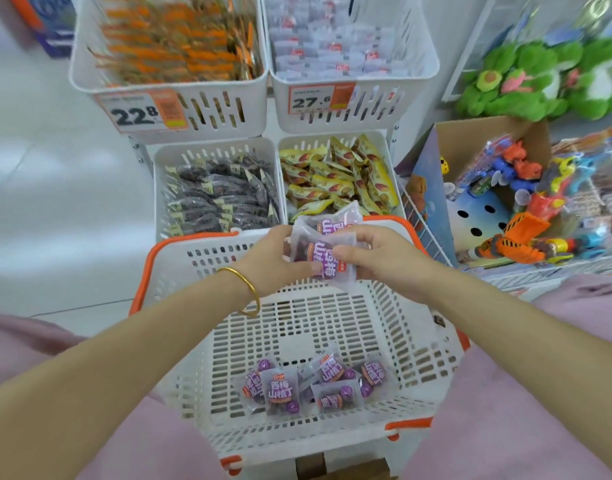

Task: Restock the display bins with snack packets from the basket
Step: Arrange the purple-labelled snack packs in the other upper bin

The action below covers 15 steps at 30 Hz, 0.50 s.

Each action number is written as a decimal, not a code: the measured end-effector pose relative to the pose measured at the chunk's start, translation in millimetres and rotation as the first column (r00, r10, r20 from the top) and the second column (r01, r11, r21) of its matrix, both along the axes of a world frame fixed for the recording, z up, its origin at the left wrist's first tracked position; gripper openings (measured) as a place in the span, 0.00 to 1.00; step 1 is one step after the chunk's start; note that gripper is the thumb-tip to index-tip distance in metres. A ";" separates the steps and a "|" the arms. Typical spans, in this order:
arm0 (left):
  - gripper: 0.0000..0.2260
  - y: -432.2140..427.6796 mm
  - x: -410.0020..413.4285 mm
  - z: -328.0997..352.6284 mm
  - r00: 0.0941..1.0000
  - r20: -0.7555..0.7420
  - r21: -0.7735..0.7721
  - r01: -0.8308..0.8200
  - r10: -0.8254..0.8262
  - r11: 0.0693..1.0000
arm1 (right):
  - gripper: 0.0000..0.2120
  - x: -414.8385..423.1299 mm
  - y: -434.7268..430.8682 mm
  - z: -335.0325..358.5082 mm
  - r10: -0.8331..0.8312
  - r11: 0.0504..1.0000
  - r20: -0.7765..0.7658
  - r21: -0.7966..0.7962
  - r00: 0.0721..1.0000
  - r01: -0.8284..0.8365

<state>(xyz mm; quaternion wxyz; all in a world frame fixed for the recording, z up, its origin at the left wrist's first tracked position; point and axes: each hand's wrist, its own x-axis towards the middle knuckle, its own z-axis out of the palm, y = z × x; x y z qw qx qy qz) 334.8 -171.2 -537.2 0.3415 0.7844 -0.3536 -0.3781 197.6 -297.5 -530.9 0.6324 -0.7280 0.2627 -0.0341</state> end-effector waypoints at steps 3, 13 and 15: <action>0.27 3.1 10.9 8.0 0.998 -0.040 -0.014 -0.041 0.040 0.999 | 0.12 7.6 -3.6 20.5 0.036 0.999 -0.010 0.017 0.999 -0.036; 0.15 7.4 39.2 3.5 0.889 -0.338 -0.029 -0.338 0.309 0.941 | 0.29 15.9 -31.1 24.8 -0.059 0.972 -0.037 -0.231 0.998 0.049; 0.14 5.1 42.8 -0.6 0.860 -0.352 -0.012 -0.398 0.369 0.917 | 0.37 19.6 -32.3 20.5 -0.052 0.981 -0.050 -0.190 0.997 0.041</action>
